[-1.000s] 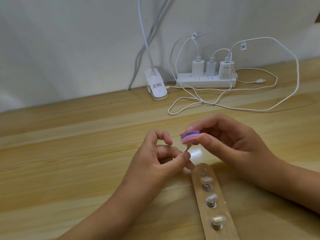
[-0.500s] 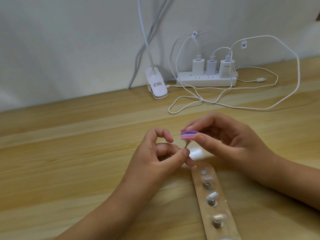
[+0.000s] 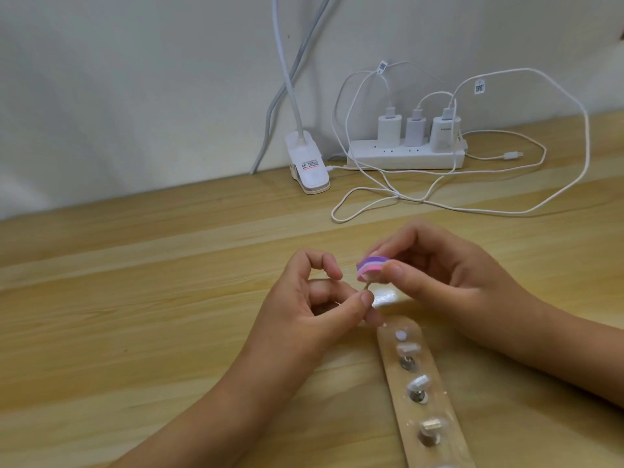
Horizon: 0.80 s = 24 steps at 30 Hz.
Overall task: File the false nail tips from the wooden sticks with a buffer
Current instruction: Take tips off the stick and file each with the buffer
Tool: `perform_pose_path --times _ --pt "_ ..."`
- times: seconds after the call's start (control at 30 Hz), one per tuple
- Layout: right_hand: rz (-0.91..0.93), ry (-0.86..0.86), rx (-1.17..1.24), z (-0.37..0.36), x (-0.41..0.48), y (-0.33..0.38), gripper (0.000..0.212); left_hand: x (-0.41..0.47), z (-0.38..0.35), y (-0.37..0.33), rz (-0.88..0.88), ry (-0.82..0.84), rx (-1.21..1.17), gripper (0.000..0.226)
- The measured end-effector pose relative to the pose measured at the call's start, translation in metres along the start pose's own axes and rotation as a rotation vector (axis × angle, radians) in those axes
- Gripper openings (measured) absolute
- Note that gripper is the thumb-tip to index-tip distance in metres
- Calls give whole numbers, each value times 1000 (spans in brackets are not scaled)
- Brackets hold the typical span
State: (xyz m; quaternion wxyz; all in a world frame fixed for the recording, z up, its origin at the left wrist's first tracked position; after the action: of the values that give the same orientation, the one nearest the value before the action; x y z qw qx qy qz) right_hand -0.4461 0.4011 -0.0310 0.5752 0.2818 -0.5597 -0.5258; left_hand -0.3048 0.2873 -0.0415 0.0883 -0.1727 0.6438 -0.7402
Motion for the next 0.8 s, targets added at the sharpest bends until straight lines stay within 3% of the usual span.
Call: perform_pose_path --times 0.8 --pt "-19 -26 -5 1 -2 1 21 -1 0 -1 -11 15 27 27"
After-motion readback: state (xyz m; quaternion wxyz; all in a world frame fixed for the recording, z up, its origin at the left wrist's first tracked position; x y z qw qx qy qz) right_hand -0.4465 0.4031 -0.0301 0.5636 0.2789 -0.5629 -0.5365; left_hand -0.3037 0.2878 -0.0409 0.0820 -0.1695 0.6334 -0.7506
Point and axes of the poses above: each hand's wrist, its own x-axis towards the middle knuckle, its own z-axis out of the back of the hand, y = z × x, the point moved 2 cm from there along x, towards the middle knuckle, and after that the axes turned 10 degrees about y, right-handed, at the moved point
